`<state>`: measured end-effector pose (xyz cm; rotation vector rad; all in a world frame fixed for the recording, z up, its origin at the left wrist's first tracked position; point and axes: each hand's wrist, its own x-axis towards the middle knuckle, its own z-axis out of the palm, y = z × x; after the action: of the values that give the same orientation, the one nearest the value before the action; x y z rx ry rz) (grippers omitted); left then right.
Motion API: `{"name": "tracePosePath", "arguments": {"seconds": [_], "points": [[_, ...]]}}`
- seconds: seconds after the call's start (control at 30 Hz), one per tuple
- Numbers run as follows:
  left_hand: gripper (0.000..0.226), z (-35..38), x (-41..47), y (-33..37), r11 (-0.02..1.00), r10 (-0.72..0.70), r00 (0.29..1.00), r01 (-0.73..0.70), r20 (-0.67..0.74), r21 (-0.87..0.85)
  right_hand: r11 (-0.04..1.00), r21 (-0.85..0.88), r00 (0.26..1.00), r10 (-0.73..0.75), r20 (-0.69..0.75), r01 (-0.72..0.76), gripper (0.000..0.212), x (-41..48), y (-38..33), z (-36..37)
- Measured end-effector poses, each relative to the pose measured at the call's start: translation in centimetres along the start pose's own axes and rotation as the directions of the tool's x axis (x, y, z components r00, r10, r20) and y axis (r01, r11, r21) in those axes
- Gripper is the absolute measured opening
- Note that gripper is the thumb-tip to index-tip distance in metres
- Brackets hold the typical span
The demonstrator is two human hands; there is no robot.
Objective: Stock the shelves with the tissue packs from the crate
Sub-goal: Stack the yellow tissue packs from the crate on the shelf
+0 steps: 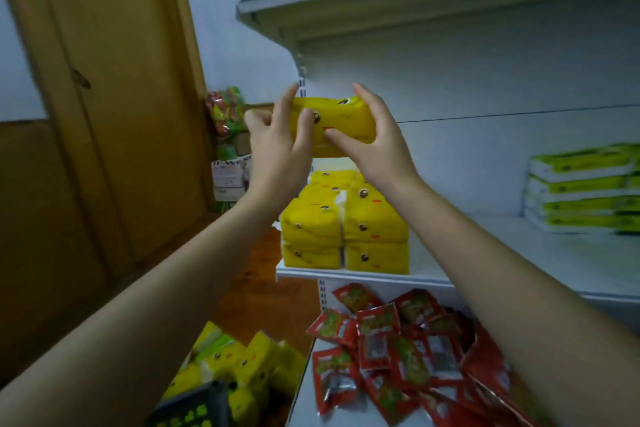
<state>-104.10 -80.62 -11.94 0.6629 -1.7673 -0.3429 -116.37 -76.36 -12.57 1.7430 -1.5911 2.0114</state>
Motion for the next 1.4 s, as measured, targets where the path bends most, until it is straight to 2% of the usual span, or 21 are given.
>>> {"name": "tracePosePath", "arguments": {"seconds": [0.13,0.23,0.3,0.4,0.47,0.63,0.8,1.03,1.2,1.3,1.4], "points": [[0.046,8.3,-0.2,3.0,0.996,0.085,0.985,-0.081,0.149,-0.032,0.997,-0.027,0.991,0.071,-0.115,-0.075,0.049,0.5,5.1,-7.7],[0.054,12.9,-1.5,2.1,0.989,0.142,0.938,-0.151,0.317,0.002,0.990,-0.036,0.969,0.128,-0.213,-0.138,0.045,-0.4,10.1,-11.5],[0.057,14.9,-2.4,0.0,0.974,0.094,0.901,-0.172,0.423,0.150,0.974,-0.040,0.946,0.205,-0.250,-0.221,0.045,-1.5,13.7,-12.9],[0.071,16.5,-3.5,-3.6,0.839,-0.094,0.815,-0.244,0.572,0.486,0.933,-0.051,0.910,0.335,-0.243,-0.357,0.044,-3.0,18.8,-13.2],[0.083,17.1,-4.0,-5.0,0.785,-0.135,0.800,-0.274,0.585,0.555,0.903,-0.097,0.890,0.386,-0.243,-0.419,0.044,-3.6,21.6,-12.8],[0.094,18.2,-3.0,-5.2,0.741,-0.039,0.831,-0.348,0.554,0.574,0.821,-0.270,0.863,0.460,-0.209,-0.503,0.052,-2.9,26.3,-12.1],[0.098,19.3,-1.3,-4.9,0.764,-0.059,0.798,-0.351,0.600,0.542,0.776,-0.376,0.853,0.514,-0.086,-0.506,0.059,-1.1,29.5,-11.7],[0.093,19.5,-1.6,-5.8,0.814,-0.022,0.802,-0.332,0.597,0.476,0.746,-0.425,0.849,0.514,-0.121,-0.512,0.060,0.7,32.3,-10.9],[0.091,19.5,-1.6,-5.8,0.813,-0.023,0.791,-0.341,0.612,0.471,0.723,-0.450,0.838,0.532,-0.122,-0.524,0.064,1.5,32.9,-10.7],[0.091,19.5,-1.4,-5.8,0.815,-0.028,0.790,-0.337,0.613,0.472,0.703,-0.493,0.838,0.535,-0.108,-0.513,0.074,1.5,33.1,-10.7],[0.090,19.2,-1.6,-5.8,0.828,-0.028,0.788,-0.327,0.615,0.457,0.684,-0.513,0.828,0.552,-0.101,-0.519,0.092,1.6,32.6,-11.0]]}}
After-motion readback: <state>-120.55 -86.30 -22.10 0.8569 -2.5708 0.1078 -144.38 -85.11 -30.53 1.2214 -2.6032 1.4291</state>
